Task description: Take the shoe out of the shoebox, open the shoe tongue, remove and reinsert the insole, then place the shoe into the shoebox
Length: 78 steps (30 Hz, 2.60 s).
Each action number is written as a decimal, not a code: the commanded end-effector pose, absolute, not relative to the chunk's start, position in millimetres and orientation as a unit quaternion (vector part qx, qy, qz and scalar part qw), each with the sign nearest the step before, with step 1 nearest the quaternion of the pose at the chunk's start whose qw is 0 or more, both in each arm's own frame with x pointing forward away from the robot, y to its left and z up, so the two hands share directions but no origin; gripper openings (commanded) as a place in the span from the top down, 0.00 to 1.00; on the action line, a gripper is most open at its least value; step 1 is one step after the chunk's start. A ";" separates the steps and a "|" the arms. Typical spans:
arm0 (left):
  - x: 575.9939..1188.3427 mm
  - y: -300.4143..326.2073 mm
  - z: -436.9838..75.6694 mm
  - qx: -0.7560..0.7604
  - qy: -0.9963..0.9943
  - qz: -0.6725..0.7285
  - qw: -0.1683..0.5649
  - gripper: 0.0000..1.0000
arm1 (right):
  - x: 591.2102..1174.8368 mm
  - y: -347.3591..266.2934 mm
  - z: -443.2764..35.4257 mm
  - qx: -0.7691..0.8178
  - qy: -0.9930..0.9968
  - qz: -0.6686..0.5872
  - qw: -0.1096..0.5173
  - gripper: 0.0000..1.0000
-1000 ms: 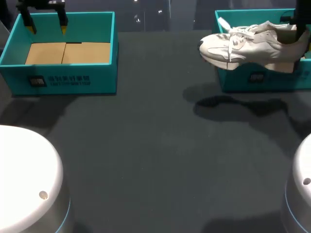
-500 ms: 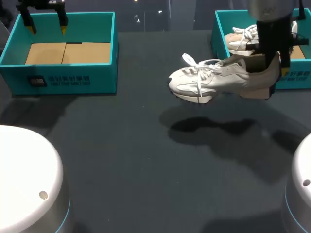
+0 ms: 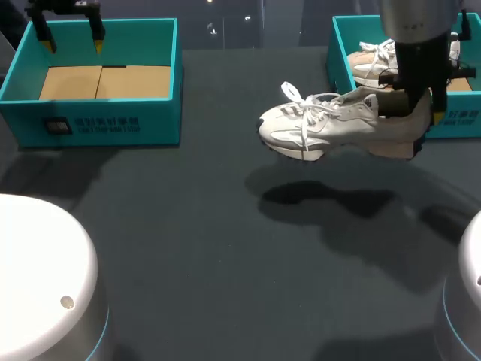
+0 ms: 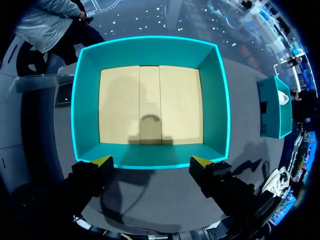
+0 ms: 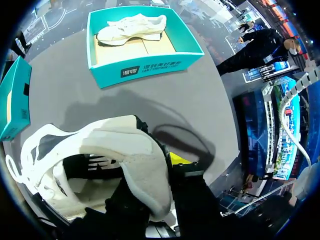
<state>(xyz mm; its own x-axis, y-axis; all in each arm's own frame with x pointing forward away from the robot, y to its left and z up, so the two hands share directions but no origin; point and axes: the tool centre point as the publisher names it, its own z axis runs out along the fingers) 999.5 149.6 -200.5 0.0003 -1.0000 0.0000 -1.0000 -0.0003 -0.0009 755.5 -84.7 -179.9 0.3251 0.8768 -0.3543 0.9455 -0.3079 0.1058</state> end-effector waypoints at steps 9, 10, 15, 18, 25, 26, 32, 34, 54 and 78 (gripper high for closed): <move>999.6 149.7 -200.1 -0.707 0.707 0.000 0.000 0.00 | 707.4 -16.4 -256.2 0.799 0.562 -0.137 0.163 1.00; 999.6 149.7 -200.1 -0.707 0.707 0.000 0.000 0.00 | 705.1 -12.9 -260.8 0.801 0.563 -0.131 0.154 1.00; 999.6 149.7 -200.1 -0.707 0.707 0.000 0.000 0.00 | 696.4 3.9 -283.4 0.799 0.570 -0.122 0.146 1.00; 999.6 149.7 -200.1 -0.707 0.707 0.000 0.000 0.00 | 692.8 10.3 -293.3 0.794 0.579 -0.124 0.140 1.00; 999.6 149.7 -200.1 -0.707 0.707 0.000 0.000 0.00 | 690.5 16.0 -315.0 0.786 0.592 -0.121 0.131 1.00; 999.6 149.7 -200.1 -0.707 0.707 0.000 0.000 0.00 | 691.2 16.1 -318.1 0.785 0.594 -0.121 0.130 1.00; 999.6 149.7 -200.1 -0.707 0.707 0.000 0.000 0.00 | 694.6 14.5 -334.5 0.779 0.602 -0.123 0.125 1.00; 999.6 149.7 -200.1 -0.707 0.707 0.000 0.000 0.00 | 694.7 15.8 -339.8 0.776 0.604 -0.129 0.127 1.00; 999.6 149.7 -200.1 -0.707 0.707 0.000 0.000 0.00 | 694.2 16.3 -373.5 0.783 0.601 -0.132 0.092 1.00; 999.6 149.7 -200.1 -0.707 0.707 0.000 0.000 0.00 | 694.1 19.6 -371.9 0.734 0.662 -0.119 0.094 1.00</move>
<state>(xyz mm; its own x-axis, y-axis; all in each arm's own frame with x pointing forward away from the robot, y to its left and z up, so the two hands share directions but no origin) 999.5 149.6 -200.5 0.0004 -1.0000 0.0000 -1.0000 -0.0004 -0.0009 695.0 18.5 -370.4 0.1019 0.9472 -0.3041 0.9934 -0.1131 -0.0191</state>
